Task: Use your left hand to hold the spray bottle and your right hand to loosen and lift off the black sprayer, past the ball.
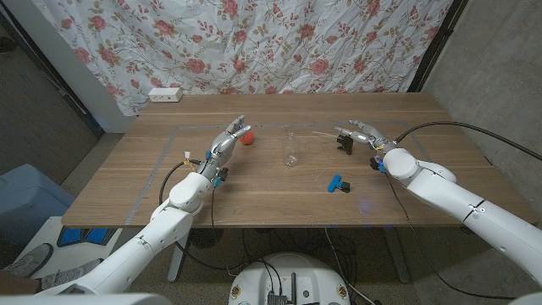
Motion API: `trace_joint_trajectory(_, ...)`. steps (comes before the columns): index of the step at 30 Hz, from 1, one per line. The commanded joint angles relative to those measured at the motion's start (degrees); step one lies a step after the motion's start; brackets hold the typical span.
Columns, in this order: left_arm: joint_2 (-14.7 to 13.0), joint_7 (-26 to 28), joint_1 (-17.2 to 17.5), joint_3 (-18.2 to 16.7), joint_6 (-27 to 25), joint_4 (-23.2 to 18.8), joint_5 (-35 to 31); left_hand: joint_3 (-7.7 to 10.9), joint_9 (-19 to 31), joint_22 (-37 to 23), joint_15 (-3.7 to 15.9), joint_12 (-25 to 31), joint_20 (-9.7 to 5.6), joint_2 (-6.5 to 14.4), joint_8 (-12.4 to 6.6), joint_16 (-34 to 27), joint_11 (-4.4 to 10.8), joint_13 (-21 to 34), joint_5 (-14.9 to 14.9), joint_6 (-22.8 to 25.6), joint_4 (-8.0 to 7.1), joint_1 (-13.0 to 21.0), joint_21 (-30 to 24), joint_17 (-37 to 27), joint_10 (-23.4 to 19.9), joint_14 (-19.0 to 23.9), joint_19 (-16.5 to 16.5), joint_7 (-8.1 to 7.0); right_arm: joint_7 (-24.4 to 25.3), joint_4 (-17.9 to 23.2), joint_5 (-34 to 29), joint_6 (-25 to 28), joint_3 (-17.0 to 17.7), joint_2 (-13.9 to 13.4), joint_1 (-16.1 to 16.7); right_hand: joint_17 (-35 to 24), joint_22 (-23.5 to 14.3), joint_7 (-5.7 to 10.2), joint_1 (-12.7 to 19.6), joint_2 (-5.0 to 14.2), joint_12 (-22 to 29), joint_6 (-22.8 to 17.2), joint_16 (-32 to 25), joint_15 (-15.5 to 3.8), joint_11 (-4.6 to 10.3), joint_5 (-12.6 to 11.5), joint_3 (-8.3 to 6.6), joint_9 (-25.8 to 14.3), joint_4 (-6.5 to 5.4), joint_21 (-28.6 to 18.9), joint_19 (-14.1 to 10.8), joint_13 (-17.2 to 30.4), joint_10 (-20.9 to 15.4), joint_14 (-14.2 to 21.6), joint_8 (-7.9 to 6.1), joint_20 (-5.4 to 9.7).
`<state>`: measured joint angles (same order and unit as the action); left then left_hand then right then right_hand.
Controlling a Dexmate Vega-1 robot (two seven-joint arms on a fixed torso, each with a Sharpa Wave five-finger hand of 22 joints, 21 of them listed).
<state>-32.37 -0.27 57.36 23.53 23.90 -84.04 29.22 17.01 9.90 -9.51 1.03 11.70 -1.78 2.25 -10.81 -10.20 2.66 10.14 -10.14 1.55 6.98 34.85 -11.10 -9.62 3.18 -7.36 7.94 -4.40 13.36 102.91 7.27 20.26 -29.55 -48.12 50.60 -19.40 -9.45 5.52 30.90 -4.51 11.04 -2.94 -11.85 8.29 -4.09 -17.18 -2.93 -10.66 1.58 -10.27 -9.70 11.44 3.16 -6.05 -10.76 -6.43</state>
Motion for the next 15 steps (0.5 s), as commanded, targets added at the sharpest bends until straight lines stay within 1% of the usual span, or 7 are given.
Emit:
trace_joint_trajectory(1,-1.3,1.2,1.6,-1.8,0.6,-1.4,0.8,-0.09,0.1,-0.3,0.02,-0.1,-0.10,0.0,0.21,-0.2,0.02,0.1,0.1,0.5,-0.37,-0.6,0.0,-0.1,-0.4,-0.1,0.0,0.00,-0.1,-2.0,3.0,-6.7,2.8,1.2,1.6,-0.1,-0.2,0.08,-1.2,0.36,0.4,-0.4,-0.3,-0.77,0.29,-0.4,0.06,0.0,-0.74,-0.5,-0.4,0.0,-0.5,-0.1,-0.18,1.15)
trace_joint_trajectory(4,-1.5,0.8,1.6,-2.2,0.5,-1.1,1.5,-0.13,0.1,-0.3,-0.06,-0.1,-0.05,0.2,0.21,-0.2,0.00,0.1,0.1,0.6,-0.46,-0.9,0.0,-0.1,-0.4,0.0,0.0,-0.03,-0.2,-3.1,4.4,-8.9,3.6,2.1,1.8,0.2,-0.2,0.04,-1.7,0.47,0.5,-0.5,-0.3,-1.56,0.89,-0.4,0.27,0.1,-0.98,-0.6,-0.7,-0.1,-0.9,0.2,-0.17,1.75)
trace_joint_trajectory(7,-1.9,0.2,1.1,-2.4,0.3,-0.3,1.7,-0.16,0.1,-0.3,-0.18,0.0,-0.08,0.6,0.14,-0.3,-0.22,0.1,0.1,0.8,-0.73,-1.4,0.0,-0.1,-0.7,0.1,-0.1,0.04,-1.4,-4.3,5.7,-11.3,4.1,2.4,1.7,0.3,-0.2,0.14,-1.9,0.55,0.7,-0.5,-0.3,-2.05,1.48,-0.4,0.35,0.1,-1.03,-0.6,-0.9,-0.2,-1.5,0.4,-0.17,1.93)
trace_joint_trajectory(8,-1.9,0.0,0.9,-2.5,0.5,0.0,1.8,-0.14,0.1,-0.3,-0.20,0.0,-0.06,0.9,0.14,-0.3,-0.35,0.1,0.0,0.9,-0.84,-1.6,0.0,-0.2,-0.7,0.2,-0.1,0.07,-2.1,-5.0,6.3,-12.6,4.3,2.5,1.6,0.4,-0.2,0.14,-2.0,0.60,0.7,-0.5,-0.3,-2.18,1.61,-0.4,0.35,0.1,-1.04,-0.6,-0.9,-0.2,-1.5,0.3,-0.16,2.02)
trace_joint_trajectory(11,-1.5,-0.9,0.0,-2.6,0.8,1.3,2.4,-0.18,0.1,-0.3,-0.07,0.0,-0.12,1.4,0.16,-0.4,-0.31,0.1,0.0,1.0,-1.13,-2.2,-0.1,-0.2,-1.0,0.6,-0.6,0.04,-2.0,-6.0,7.2,-14.1,4.8,3.2,1.7,0.6,-0.2,0.15,-2.0,0.90,0.7,-0.4,-0.1,-2.66,1.79,-0.4,0.29,0.1,-1.07,-0.4,-0.5,-0.3,-1.6,0.0,-0.09,2.29)
trace_joint_trajectory(15,-0.5,-2.2,-1.4,-2.4,1.8,3.7,3.0,-0.24,0.1,-0.3,-0.03,0.0,-0.13,1.7,0.17,-0.5,-0.45,0.1,0.0,1.0,-1.28,-2.6,-0.2,-0.2,-1.2,0.8,-0.8,0.04,-2.0,-8.0,8.4,-17.3,5.3,4.4,1.8,0.9,-0.1,0.25,-2.3,1.31,0.9,-0.5,-0.3,-3.33,2.31,-0.3,0.27,0.2,-1.17,-0.5,-0.7,-0.4,-2.5,0.7,-0.12,2.72)
